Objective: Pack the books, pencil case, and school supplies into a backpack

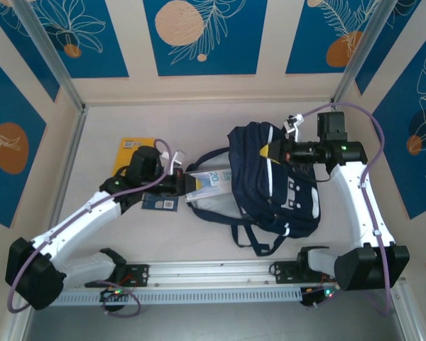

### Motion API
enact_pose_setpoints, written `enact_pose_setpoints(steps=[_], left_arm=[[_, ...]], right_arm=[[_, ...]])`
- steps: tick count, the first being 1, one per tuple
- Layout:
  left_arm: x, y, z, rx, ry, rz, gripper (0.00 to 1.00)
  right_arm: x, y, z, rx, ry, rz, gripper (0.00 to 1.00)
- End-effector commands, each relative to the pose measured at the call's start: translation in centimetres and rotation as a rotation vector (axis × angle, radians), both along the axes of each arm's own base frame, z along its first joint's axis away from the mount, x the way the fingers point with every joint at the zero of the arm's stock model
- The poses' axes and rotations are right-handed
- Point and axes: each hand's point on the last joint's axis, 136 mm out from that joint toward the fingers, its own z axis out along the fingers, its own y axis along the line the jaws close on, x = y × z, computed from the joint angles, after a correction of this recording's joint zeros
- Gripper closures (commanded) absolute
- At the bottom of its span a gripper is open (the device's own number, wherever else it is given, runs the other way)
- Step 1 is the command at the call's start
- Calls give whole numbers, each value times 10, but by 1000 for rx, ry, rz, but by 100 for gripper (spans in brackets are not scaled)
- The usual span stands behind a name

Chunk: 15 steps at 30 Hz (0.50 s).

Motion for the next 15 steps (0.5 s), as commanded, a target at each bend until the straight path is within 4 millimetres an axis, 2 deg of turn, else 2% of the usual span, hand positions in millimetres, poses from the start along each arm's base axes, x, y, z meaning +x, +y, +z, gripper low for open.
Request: enact_pose_setpoints(steps=[1,5,8,15], left_arm=[[-1,-25,9,-66,4,-49,100],[3,-53,2,-51,3,-78,100],[10,-77,-10,-41,21,-89,100],[15,-154,-30,-63,69,-178,95]], right_arm=[[-10,11,57,157,-170,119,100],[-13,12,56,174,-168,126,100],[-15,12,54,177,-168,121,100],[-23,14,47,191,-162,123,100]])
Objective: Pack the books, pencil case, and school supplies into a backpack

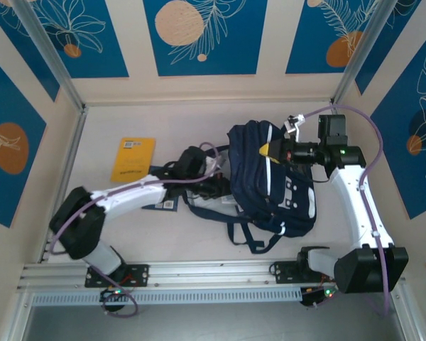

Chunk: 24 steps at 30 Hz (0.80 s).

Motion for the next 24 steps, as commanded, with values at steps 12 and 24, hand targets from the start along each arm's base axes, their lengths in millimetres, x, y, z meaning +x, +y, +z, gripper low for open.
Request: enact_pose_setpoints(steps=[12,24], left_arm=[[10,-95,1,-91,29,-33,41],[-7,-20,27,15,-114,-40,10]], right_arm=[[-35,8,25,64,-168,61,100],[-38,-1,4,-40,-171,-28,100]])
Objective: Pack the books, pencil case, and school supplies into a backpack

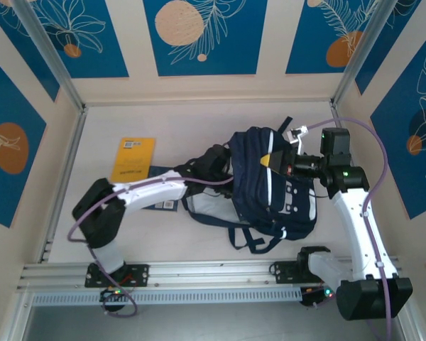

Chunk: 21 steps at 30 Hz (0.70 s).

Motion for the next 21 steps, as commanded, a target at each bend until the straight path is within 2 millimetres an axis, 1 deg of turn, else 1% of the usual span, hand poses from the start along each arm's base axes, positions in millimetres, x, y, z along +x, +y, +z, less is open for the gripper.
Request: enact_pose_setpoints(steps=[1,4,6,8,11,14,18,21], left_arm=[[-4,24,12,11,-65,-15,10],[-14,36,18,26,-95,-51,10],[-17,49,17,58,-109,-45,11],[-16,65,14,82,-110,-13,11],[-10,89,14,105,-132,46,11],[-3,116,17,170,-165,76,11],[17,170,16,317,-210,210,11],[29,206,11,381,-230,325,11]], right_arm=[[-9,1,9,-9,-84,18,100],[-11,-1,5,-37,-83,2,100],[-11,-2,3,-58,-83,-8,100],[-12,-3,-3,-80,-79,-19,100],[-10,-8,-17,-122,-68,-62,100],[-3,-21,-34,-209,-46,-141,100],[5,-38,-65,-353,27,-237,100],[11,-43,-90,-456,77,-268,100]])
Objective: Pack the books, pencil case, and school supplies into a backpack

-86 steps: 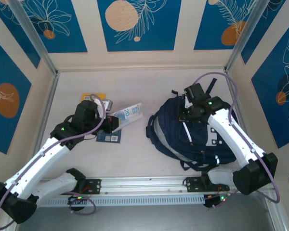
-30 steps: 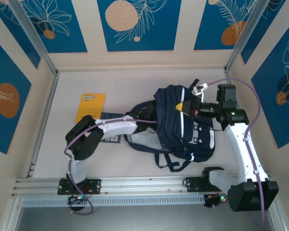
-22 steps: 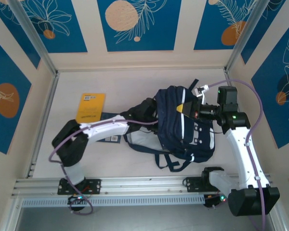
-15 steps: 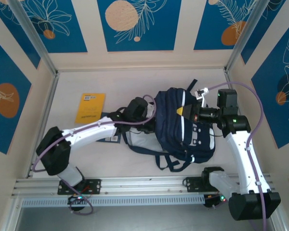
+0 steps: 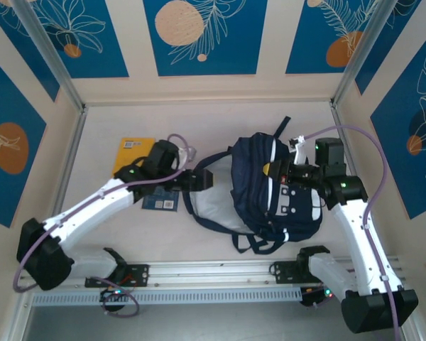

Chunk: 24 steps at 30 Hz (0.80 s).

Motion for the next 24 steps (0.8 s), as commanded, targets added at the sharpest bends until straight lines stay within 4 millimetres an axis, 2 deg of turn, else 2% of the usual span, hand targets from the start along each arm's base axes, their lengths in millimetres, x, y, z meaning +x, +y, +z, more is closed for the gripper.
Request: enact_pose_setpoints(steps=[1,10,12,15,19,23,24], left_arm=[[6,51,-18,157,-14,127,10],[22,110,-38,364,7,355,7],[24,119,-43,401,15,392,4],[28,124,-55,425,36,419,2],[32,124,-77,440,98,433,3],[39,127,-99,456,154,463,2],[43,127,-104,448,170,477,3]], right_arm=[[10,-27,-52,-237,89,-131,100],[25,-29,-108,-593,175,-147,100],[29,-32,-115,-624,172,-157,96],[31,-28,-122,-619,167,-135,87],[28,-23,-114,-621,110,-119,64],[24,-22,-94,-630,38,-124,46],[22,-21,-89,-626,27,-120,45]])
